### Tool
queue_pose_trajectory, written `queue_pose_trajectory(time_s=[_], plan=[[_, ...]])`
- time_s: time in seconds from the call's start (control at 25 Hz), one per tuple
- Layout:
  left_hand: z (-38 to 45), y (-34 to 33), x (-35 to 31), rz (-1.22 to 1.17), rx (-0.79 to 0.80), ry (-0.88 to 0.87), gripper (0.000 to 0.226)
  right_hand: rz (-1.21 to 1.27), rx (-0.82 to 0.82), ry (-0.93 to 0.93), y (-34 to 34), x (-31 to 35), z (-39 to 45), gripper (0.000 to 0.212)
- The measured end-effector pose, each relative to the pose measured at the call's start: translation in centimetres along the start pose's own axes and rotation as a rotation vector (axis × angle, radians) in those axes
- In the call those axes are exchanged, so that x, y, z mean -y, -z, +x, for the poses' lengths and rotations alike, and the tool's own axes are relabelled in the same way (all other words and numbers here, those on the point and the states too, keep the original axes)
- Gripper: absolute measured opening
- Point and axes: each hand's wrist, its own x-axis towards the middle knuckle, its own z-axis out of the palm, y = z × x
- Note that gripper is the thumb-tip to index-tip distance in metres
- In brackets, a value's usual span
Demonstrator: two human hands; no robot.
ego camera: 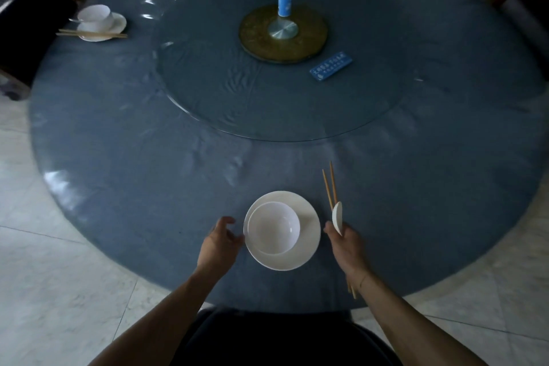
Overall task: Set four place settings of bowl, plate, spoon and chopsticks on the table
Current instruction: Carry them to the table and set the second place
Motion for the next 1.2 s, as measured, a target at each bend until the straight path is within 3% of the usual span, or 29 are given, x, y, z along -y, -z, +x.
queue_pose_trajectory(time_s=[0.12,0.2,0.32,0.44,0.52,0.6,0.68,0.8,0.88,1.08,1.2], plan=[[-3.3,1.2,-0.6,-0.007,-0.138,-0.028,0.016,0.011,0.077,-0.016,0.2,1.0,-1.9,0.029],[-6.0,1.0,-1.8,0.003,-0.049,-0.139,0.014,0.117,0.143,-0.041,-0.2,2.0,-3.2,0.029],[-9.4,-0.9,-4.6,0.018,0.211,-0.381,0.015,0.267,0.251,-0.051,-0.9,3.8,-4.9,0.032],[-10.5,-2.8,-6.5,-0.042,0.211,-0.476,0.02,0.209,0.267,0.001,-1.8,4.6,-5.2,0.028],[-10.6,-2.9,-7.1,-0.126,0.128,-0.41,0.008,0.07,0.26,0.051,-2.1,4.7,-5.2,0.015],[-10.2,-2.5,-7.5,-0.259,0.073,-0.261,0.02,-0.165,0.248,0.167,-2.1,4.7,-5.1,0.029],[-9.3,-1.9,-8.4,-0.393,0.097,-0.122,0.022,-0.433,0.241,0.31,-1.9,4.6,-5.4,0.033],[-8.0,-1.6,-9.3,-0.36,0.147,-0.05,0.018,-0.645,0.203,0.433,-1.8,4.5,-6.0,0.033],[-7.3,-1.7,-9.4,-0.371,0.152,-0.001,0.012,-0.629,0.205,0.457,-1.8,4.1,-6.2,0.033],[-5.7,-1.1,-8.9,-0.601,0.003,0.253,0.014,-0.268,0.121,0.25,0.5,2.3,-6.0,0.024],[-4.9,-0.9,-8.6,-0.696,0.026,0.43,0.009,-0.101,0.066,0.315,1.4,1.6,-6.4,0.025]])
